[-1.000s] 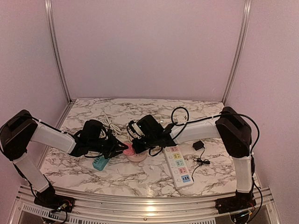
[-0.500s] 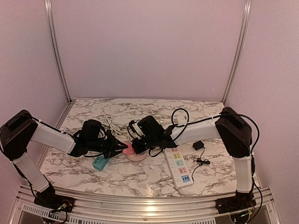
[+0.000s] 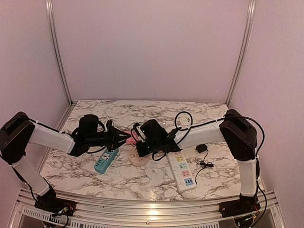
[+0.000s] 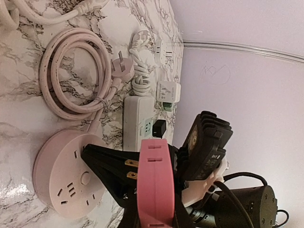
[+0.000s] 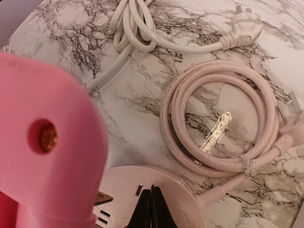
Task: Pull the plug off the socket
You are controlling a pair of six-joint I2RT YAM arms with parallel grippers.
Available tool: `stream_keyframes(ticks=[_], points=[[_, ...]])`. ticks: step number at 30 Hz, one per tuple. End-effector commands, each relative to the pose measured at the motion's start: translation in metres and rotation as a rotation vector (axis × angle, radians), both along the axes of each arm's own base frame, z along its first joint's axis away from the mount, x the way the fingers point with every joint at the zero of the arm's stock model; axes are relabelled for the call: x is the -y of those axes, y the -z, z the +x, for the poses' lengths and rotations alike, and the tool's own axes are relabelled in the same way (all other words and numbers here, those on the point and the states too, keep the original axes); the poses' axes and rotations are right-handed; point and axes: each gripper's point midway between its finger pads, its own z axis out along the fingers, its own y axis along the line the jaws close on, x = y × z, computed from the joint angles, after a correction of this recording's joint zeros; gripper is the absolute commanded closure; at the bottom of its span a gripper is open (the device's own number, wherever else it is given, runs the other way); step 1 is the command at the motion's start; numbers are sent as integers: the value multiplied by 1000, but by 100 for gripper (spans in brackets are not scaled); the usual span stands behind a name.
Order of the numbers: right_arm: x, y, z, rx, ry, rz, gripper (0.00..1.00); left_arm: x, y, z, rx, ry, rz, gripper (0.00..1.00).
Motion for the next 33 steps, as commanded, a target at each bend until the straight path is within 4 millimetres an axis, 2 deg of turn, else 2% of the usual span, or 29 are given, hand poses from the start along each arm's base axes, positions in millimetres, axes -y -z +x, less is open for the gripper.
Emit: stream_keyframes(ticks=[1, 4, 9, 13, 14, 15, 18, 20, 24, 29, 33], points=[[52, 80, -51, -226, -22, -276, 96, 3, -33, 5, 117, 32, 5, 100], [41, 48, -37, -215, -22, -193, 95, -10, -33, 11, 143, 25, 73, 100], [28, -20, 1, -131, -3, -65, 94, -36, -37, 25, 196, 8, 273, 100], [31, -57, 22, -84, 13, -1, 92, -76, -36, 37, 193, -55, 503, 100], [34, -63, 26, -74, 18, 9, 91, -86, -39, 42, 210, -78, 564, 100], [37, -69, 30, -64, 25, 14, 89, -103, -34, 41, 183, -93, 675, 100], [47, -86, 37, -40, 43, 46, 84, -148, -34, 46, 173, -157, 960, 100], [52, -98, 40, -18, 50, 71, 81, -171, -36, 49, 155, -188, 1103, 100], [59, -117, 44, 17, 70, 111, 76, -205, -26, 51, 100, -203, 1337, 100], [67, -131, 45, 46, 75, 134, 72, -227, 0, 42, 5, -130, 1512, 99], [84, -137, 48, 58, 98, 142, 70, -236, 20, 37, -43, -82, 1596, 97]])
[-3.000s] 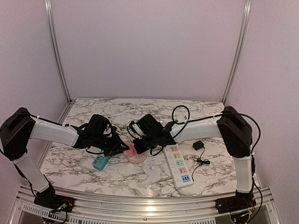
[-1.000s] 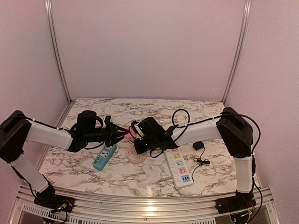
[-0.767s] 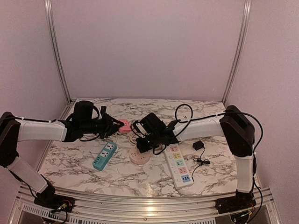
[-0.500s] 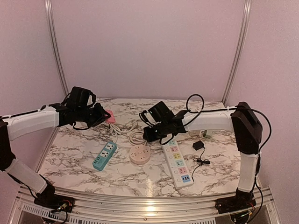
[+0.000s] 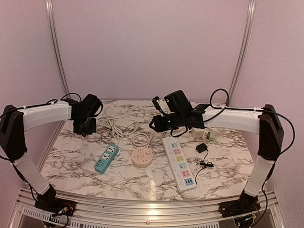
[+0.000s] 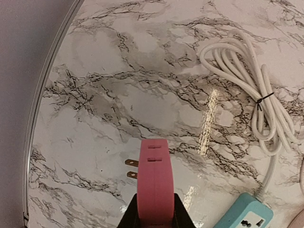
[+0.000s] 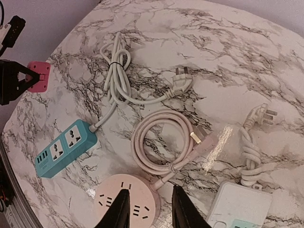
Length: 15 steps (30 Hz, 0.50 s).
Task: Pull the plug off the socket
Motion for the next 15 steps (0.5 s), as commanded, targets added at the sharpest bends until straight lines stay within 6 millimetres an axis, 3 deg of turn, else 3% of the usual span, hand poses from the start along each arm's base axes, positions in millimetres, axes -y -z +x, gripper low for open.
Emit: stream_keyframes(ticks=[1, 7, 12, 15], points=[[21, -11, 7, 24, 29, 20, 69, -30, 17, -15, -118, -5, 204, 96], [41, -14, 5, 24, 53, 23, 68, -25, 39, -10, -180, 9, 223, 86], [45, -18, 3, 31, 55, 23, 68, -21, 59, -10, -229, 22, 230, 78], [46, -21, 4, 36, 57, 22, 68, -18, 63, -10, -237, 28, 220, 63]])
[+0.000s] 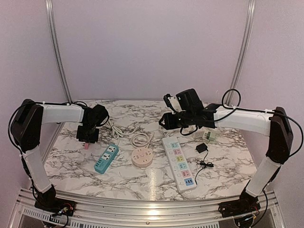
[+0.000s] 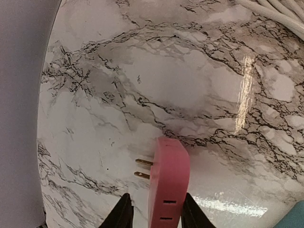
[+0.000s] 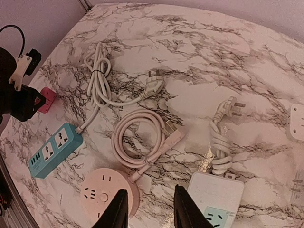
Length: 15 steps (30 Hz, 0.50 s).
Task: Pull the plug off the socket
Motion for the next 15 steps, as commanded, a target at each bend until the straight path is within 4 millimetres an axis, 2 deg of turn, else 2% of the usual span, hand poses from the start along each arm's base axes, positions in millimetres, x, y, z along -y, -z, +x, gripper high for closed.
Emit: stream_keyframes(ticks=[1, 4, 6, 13, 14, 15], points=[[2, -12, 1, 27, -5, 11, 67, 2, 2, 1, -20, 7, 4, 57], [2, -13, 1, 29, -4, 13, 67, 6, 2, 1, -17, 15, -15, 37], [3, -15, 1, 33, -1, 13, 67, 10, -2, 2, -6, 24, -35, 28], [9, -15, 3, 37, 29, -2, 66, 30, -24, 12, 60, 54, -150, 11], [10, -16, 3, 41, 34, -5, 64, 33, -29, 14, 76, 57, -171, 3], [11, -17, 3, 42, 40, -7, 62, 36, -34, 15, 91, 63, -192, 1]])
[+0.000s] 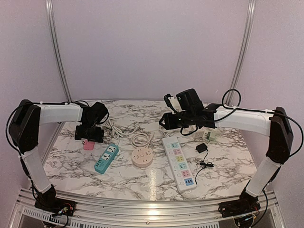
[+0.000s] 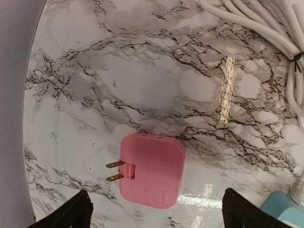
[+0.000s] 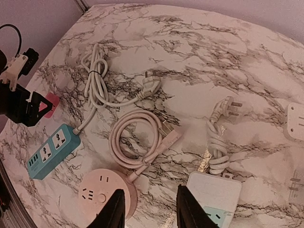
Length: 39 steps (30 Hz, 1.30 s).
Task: Pull the plug off the socket
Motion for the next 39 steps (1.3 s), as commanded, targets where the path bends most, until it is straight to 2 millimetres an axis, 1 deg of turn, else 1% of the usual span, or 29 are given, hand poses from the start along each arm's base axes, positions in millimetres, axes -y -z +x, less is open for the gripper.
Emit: stream_keyframes(ticks=[1, 3, 6, 9, 12, 16, 21, 23, 27, 30, 33, 35, 39], points=[[11, -17, 2, 40, 35, -3, 59, 23, -38, 14, 107, 30, -136, 1], [13, -19, 2, 46, 44, -4, 52, 30, -50, 17, 142, 41, -182, 1], [20, -22, 7, 69, 85, -24, 35, 41, -70, 22, 198, 72, -260, 1], [26, -25, 10, 84, 113, -37, 23, 54, -93, 27, 268, 108, -344, 1], [31, -29, 13, 99, 137, -46, 15, 64, -116, 30, 339, 151, -412, 1], [39, -41, 15, 134, 175, -42, 3, 78, -147, 29, 429, 216, -513, 1], [55, -66, 18, 196, 236, -5, 2, 90, -181, 25, 536, 292, -612, 1], [66, -77, 21, 220, 266, 20, 2, 94, -194, 23, 576, 318, -647, 1], [98, -96, 25, 255, 335, 79, 1, 99, -216, 21, 641, 358, -693, 1], [122, -113, 23, 315, 391, 96, 1, 105, -227, 18, 655, 390, -730, 1], [142, -133, 16, 381, 438, 97, 2, 106, -233, 18, 677, 399, -746, 1], [151, -141, 11, 405, 457, 88, 1, 108, -236, 19, 687, 401, -757, 1], [160, -146, 3, 427, 471, 88, 2, 108, -240, 20, 709, 396, -766, 1]])
